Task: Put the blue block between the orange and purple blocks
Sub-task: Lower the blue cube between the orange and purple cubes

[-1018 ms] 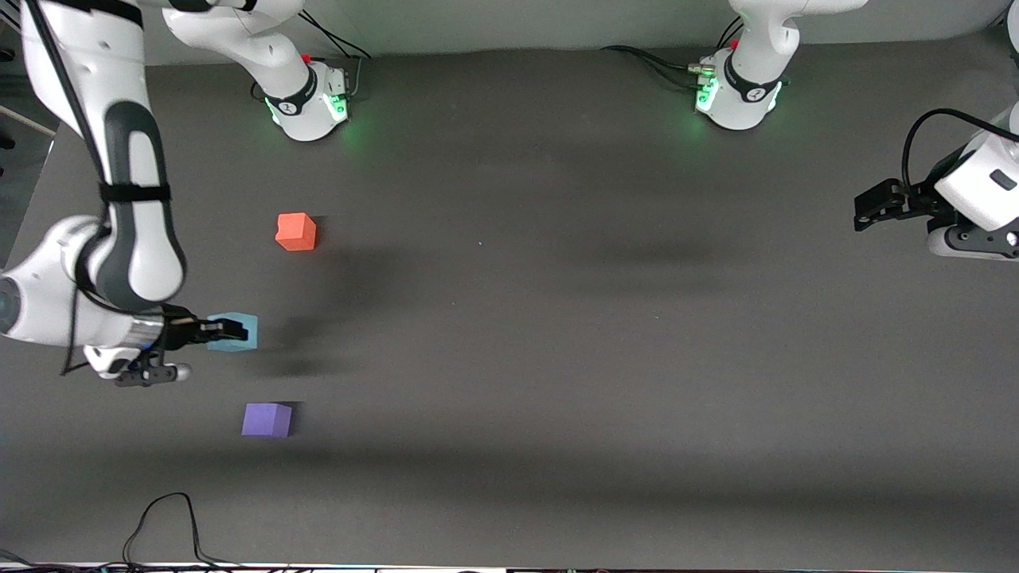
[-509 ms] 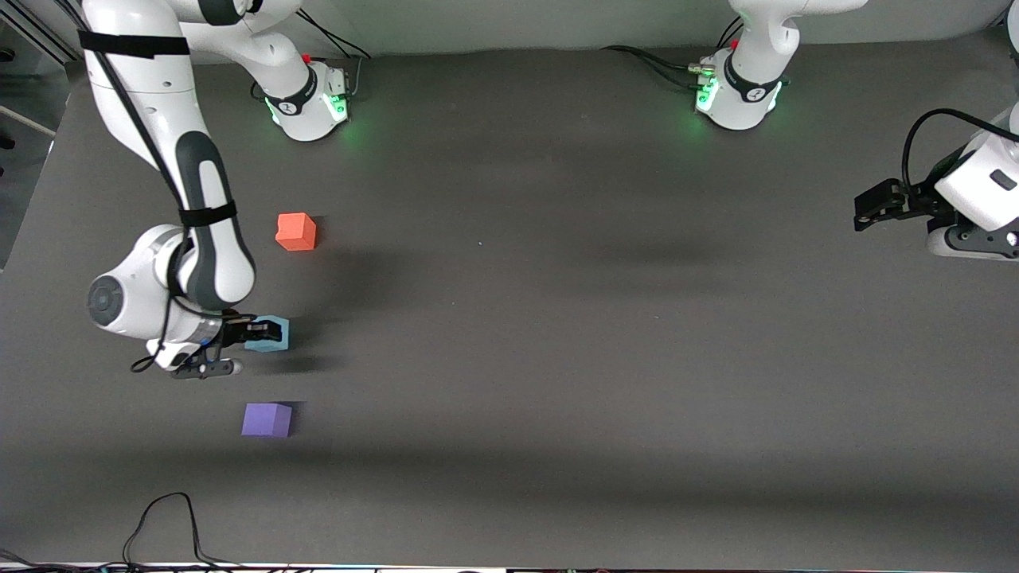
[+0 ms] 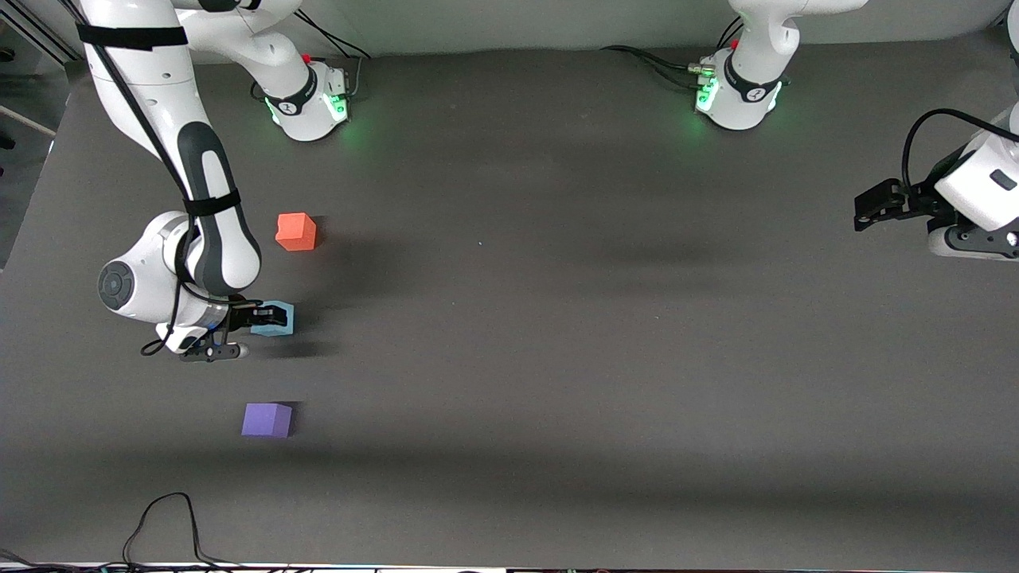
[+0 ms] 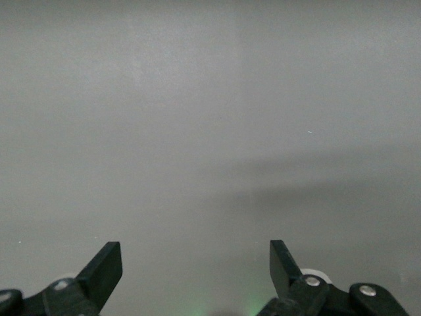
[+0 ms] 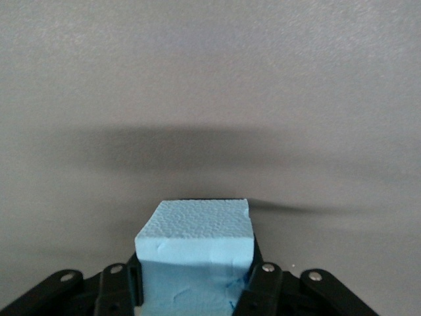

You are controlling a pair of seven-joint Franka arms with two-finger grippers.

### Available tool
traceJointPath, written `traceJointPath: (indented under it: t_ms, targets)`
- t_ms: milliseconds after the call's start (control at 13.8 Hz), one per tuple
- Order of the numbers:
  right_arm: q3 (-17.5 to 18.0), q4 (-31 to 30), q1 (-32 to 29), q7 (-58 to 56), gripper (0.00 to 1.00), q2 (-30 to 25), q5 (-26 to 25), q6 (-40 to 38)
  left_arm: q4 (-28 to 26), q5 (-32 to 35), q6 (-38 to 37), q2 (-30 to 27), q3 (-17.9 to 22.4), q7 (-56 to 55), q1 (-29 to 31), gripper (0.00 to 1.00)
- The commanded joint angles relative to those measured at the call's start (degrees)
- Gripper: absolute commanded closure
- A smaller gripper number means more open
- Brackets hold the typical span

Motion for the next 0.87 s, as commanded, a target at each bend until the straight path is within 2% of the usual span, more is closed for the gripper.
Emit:
traceJointPath:
  t_ms: [0,73,218,291,364,436,800]
  targets:
    - [-0.4,-2.3,1.4,-0.1,0.41,-1.8,1.7,2.1,0.6,0.2,-0.5,0.1,0.2,-0.8,-0.3,0.00]
    - [-0.4,-2.3,1.6,0.6,0.33,-1.4,1.7,2.5,0.5,0.2,-0.5,0.1,0.2,-0.8,-0.3,0.00]
    - [-0.4,-2.3,2.4,1.5,0.32,-0.7,1.7,4.4,0.6,0.2,-0.5,0.1,0.2,-0.8,-0.3,0.00]
    - [-0.4,-2.3,2.8,2.6,0.22,-0.6,1.7,4.6,0.6,0.2,-0.5,0.1,0.2,-0.8,-0.3,0.00]
    - [-0.4,-2.3,3.0,4.0,0.03,-0.6,1.7,4.6,0.6,0.2,-0.5,0.1,0.2,-0.8,-0.3,0.00]
    - [-0.4,-2.3,2.9,4.2,0.00,-1.0,1.7,4.3,0.6,0.2,-0.6,0.1,0.2,-0.9,-0.3,0.00]
    - [-0.8,-2.0,3.1,5.3,0.00,-4.7,1.3,0.9,0.5,0.3,-0.5,0.1,0.2,-0.8,-0.3,0.00]
